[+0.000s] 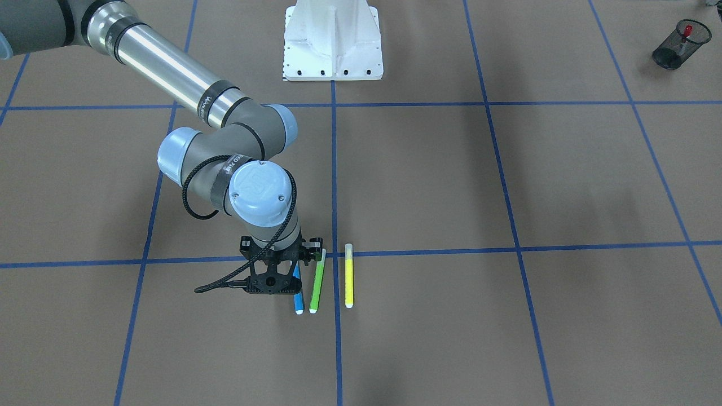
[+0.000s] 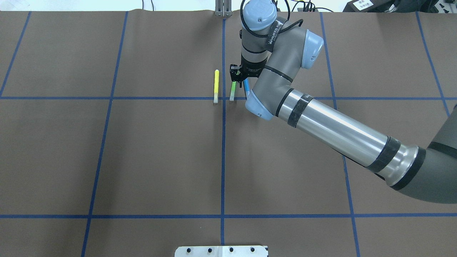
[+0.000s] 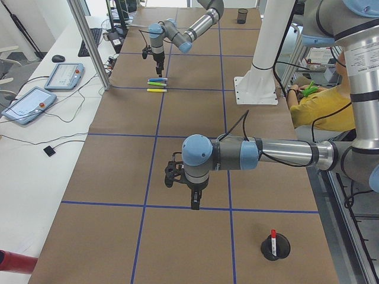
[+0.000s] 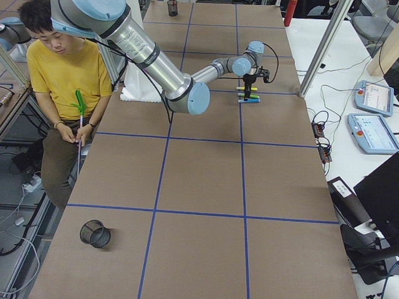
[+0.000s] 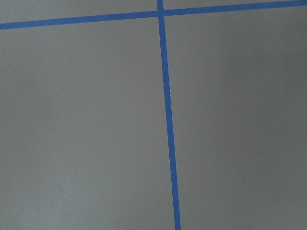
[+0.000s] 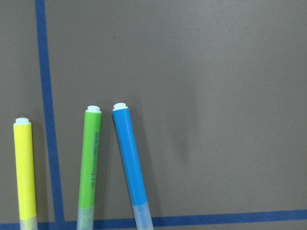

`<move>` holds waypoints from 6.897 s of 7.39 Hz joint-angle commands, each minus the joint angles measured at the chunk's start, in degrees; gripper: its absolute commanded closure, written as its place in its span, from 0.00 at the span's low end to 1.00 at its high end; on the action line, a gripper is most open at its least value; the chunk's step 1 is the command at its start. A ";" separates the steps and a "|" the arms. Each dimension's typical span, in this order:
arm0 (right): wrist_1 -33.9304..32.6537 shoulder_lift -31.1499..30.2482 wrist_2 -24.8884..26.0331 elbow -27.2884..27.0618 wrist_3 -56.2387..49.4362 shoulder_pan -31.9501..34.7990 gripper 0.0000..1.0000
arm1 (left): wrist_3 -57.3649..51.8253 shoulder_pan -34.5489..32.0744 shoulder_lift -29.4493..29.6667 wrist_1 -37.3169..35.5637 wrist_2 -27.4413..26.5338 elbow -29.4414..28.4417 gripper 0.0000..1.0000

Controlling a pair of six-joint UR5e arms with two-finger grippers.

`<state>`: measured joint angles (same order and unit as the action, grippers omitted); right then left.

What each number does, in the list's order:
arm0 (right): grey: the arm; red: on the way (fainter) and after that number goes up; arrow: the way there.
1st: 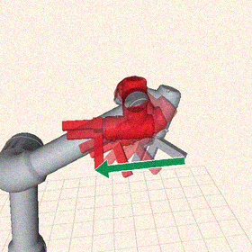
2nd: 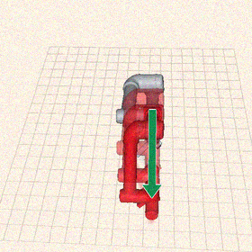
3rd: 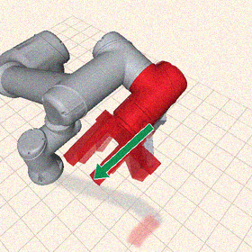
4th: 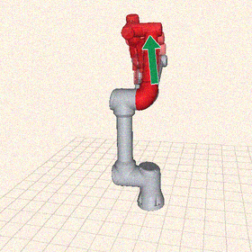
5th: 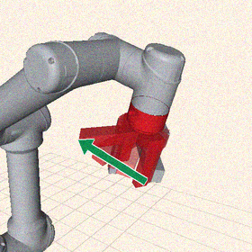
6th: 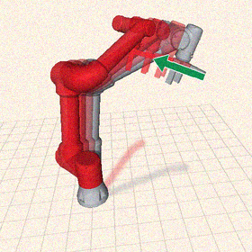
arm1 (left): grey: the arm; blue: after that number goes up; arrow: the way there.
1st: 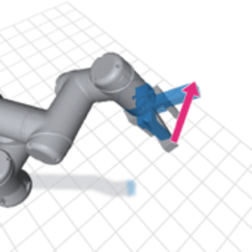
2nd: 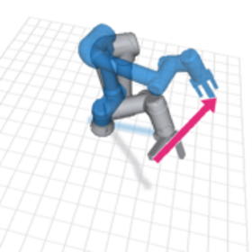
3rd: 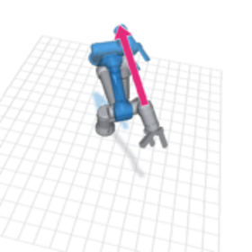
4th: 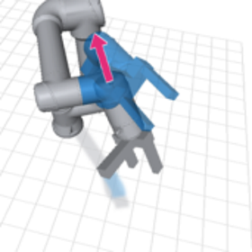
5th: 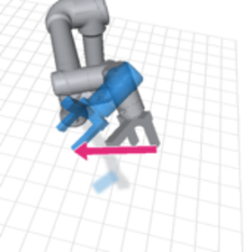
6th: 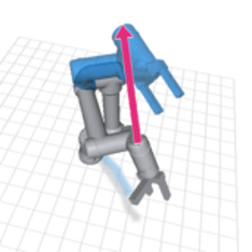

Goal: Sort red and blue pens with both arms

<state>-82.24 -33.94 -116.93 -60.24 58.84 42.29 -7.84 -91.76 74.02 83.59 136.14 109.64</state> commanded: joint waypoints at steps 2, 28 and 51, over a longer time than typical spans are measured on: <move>0.41 -0.42 0.30 -0.05 -1.36 -1.42 0.50 | -0.07 0.01 -0.02 0.00 0.00 -0.04 0.00; -21.16 -22.81 -12.10 -38.32 -22.87 10.16 1.00 | 0.20 -0.08 -0.11 0.17 0.00 -0.04 0.00; -20.08 -109.93 9.70 -56.67 -100.85 30.66 1.00 | 0.02 -0.26 -6.35 11.33 -0.09 1.28 0.00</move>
<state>-106.81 -143.25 -107.32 -120.81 -42.01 73.01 -7.82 -92.00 67.64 94.84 136.05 110.70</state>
